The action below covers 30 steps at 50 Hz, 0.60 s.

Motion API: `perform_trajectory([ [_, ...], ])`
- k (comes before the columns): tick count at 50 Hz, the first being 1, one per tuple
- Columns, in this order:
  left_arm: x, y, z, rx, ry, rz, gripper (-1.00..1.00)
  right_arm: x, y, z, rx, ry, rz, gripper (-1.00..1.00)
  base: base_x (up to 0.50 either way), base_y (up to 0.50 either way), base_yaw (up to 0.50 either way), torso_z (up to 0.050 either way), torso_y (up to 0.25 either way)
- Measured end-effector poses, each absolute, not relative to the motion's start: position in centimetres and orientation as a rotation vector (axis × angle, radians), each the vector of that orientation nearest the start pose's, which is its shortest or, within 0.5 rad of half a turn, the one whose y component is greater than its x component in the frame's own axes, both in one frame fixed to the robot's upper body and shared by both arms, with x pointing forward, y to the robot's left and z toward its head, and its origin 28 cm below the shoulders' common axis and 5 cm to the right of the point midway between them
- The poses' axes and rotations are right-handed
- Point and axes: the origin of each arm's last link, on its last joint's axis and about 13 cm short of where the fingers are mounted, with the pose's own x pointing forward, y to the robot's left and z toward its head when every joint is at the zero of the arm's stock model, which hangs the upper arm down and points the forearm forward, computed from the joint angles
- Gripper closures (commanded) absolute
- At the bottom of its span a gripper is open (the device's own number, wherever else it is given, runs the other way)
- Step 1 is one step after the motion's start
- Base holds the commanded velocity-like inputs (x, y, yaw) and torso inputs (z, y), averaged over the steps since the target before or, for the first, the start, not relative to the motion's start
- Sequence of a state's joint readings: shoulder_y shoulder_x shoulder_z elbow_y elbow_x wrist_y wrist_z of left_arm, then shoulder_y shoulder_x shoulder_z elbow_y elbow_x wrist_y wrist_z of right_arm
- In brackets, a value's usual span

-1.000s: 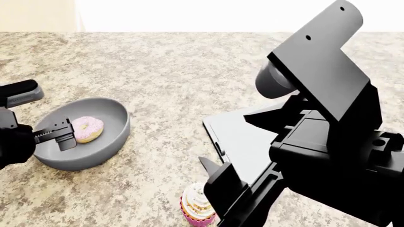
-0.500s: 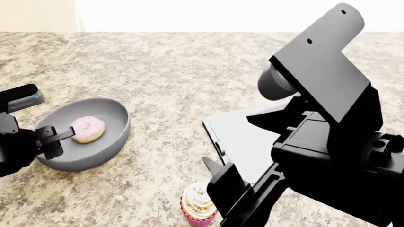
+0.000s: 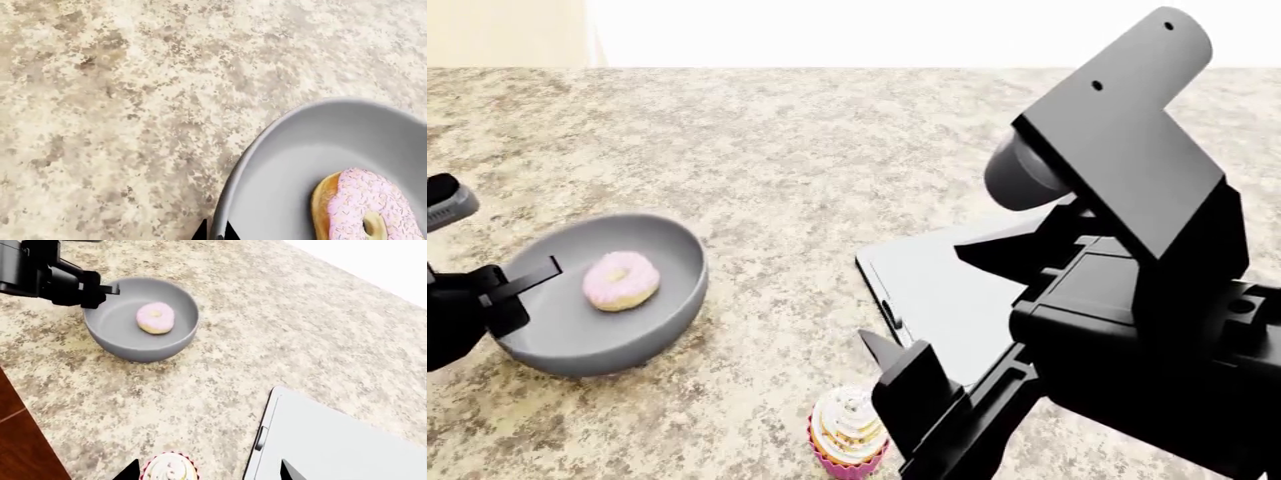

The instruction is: Pick up the bowl with donut and place it on the tray. Pick up the cupcake and place it on the tray.

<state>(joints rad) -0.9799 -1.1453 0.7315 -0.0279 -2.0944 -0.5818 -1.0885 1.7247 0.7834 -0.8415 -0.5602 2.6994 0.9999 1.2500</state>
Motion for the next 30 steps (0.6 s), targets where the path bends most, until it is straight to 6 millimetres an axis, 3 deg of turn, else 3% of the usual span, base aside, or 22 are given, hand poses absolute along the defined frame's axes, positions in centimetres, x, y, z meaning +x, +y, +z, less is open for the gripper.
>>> perform_trajectory([
  [13,25.8,33.8,26.0,-0.432,0.591,0.439,1.00,13.4,-9.7,35.7,-0.309,0.436,0.713,-1.00,0.00,0.00,0.00,0.000,0.000],
  [30,26.2,33.3,29.6,-0.418,0.523,0.417,1.00,13.4,-9.9,35.6,-0.173,0.609,0.833,-1.00,0.00,0.00,0.00,0.000,0.001],
])
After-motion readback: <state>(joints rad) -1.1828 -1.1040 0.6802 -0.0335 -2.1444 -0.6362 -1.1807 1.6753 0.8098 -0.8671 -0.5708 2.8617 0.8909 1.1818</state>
